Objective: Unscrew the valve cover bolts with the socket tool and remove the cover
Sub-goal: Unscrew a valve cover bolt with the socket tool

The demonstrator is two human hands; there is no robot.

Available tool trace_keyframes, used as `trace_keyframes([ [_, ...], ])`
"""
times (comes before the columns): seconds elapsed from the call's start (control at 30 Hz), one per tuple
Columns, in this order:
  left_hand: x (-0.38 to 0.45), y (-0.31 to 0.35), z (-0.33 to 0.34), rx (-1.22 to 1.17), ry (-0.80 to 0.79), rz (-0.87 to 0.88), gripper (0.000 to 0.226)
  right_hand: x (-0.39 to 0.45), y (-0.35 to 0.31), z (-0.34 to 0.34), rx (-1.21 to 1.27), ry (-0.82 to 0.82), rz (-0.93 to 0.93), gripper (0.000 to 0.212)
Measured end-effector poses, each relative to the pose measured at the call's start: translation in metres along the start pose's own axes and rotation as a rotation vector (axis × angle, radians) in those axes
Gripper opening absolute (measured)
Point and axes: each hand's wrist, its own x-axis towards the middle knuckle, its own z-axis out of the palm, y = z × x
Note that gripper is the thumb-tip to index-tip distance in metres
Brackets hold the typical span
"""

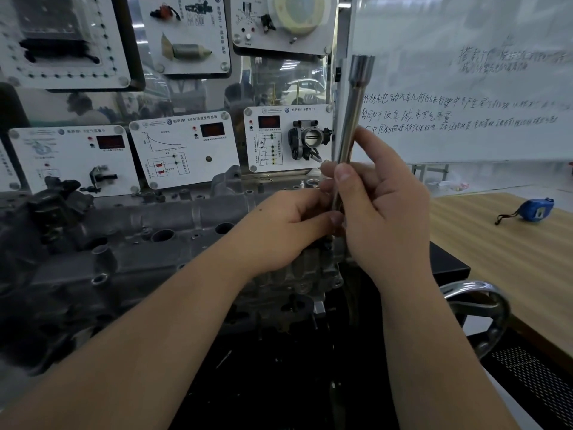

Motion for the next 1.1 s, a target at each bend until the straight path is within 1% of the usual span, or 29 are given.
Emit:
trace_keyframes([
  [0.03,-0.0001,0.0001,0.0004,-0.004,0.011,0.007,0.012,-0.0002,0.0004,0.0006,-0.010,-0.008,-0.008,0.045],
  [0.17,-0.0003,0.0031,0.0020,0.008,0.031,0.016,0.023,-0.0004,0.0019,0.0029,-0.046,-0.016,-0.030,0.032],
  [0.23,-0.0008,0.0037,0.0020,0.010,0.034,0.013,0.019,0.0002,0.0020,0.0014,-0.073,-0.017,-0.034,0.023],
  [0.27,-0.0011,0.0036,0.0021,0.007,0.031,0.007,0.018,0.0005,0.0011,0.0004,-0.066,-0.033,-0.027,0.022],
  [0.4,-0.0012,0.0025,0.0020,0.023,0.008,-0.020,0.024,0.0000,-0.0008,-0.0023,-0.020,-0.074,0.001,0.041],
  [0.47,-0.0010,0.0016,0.0017,0.016,0.018,-0.023,0.021,-0.0004,0.0003,-0.0027,0.016,-0.079,0.013,0.048],
  [0.53,-0.0006,0.0006,0.0021,0.000,0.030,-0.012,0.016,-0.0006,0.0004,-0.0020,0.012,-0.076,0.002,0.046],
  [0.67,-0.0008,0.0008,0.0043,-0.011,0.034,-0.004,0.018,-0.0004,-0.0006,0.0005,-0.057,-0.007,-0.036,0.031],
  [0.73,-0.0014,0.0003,0.0044,-0.007,0.040,0.013,0.013,-0.0019,0.0003,0.0012,-0.038,0.015,-0.017,0.022],
  [0.77,-0.0018,0.0004,0.0041,-0.005,0.046,0.021,0.014,-0.0024,0.0003,0.0015,-0.023,0.015,-0.007,0.024],
  [0.8,-0.0024,0.0009,0.0036,0.002,0.052,0.027,0.020,-0.0025,0.0001,0.0016,-0.007,0.008,0.000,0.029],
  [0.87,-0.0033,0.0019,0.0028,0.024,0.054,0.043,0.028,-0.0022,0.0003,0.0010,0.025,-0.016,0.030,0.042],
  [0.93,-0.0035,0.0017,0.0020,0.055,0.052,0.055,0.025,-0.0019,0.0016,0.0001,0.057,-0.051,0.070,0.048],
  [1.0,-0.0029,0.0017,0.0023,0.062,0.050,0.054,0.020,-0.0019,0.0029,0.0010,0.016,-0.061,0.053,0.044],
  [1.1,-0.0023,0.0025,0.0032,0.046,0.042,0.058,0.025,-0.0024,0.0032,0.0026,-0.047,-0.021,0.003,0.035],
])
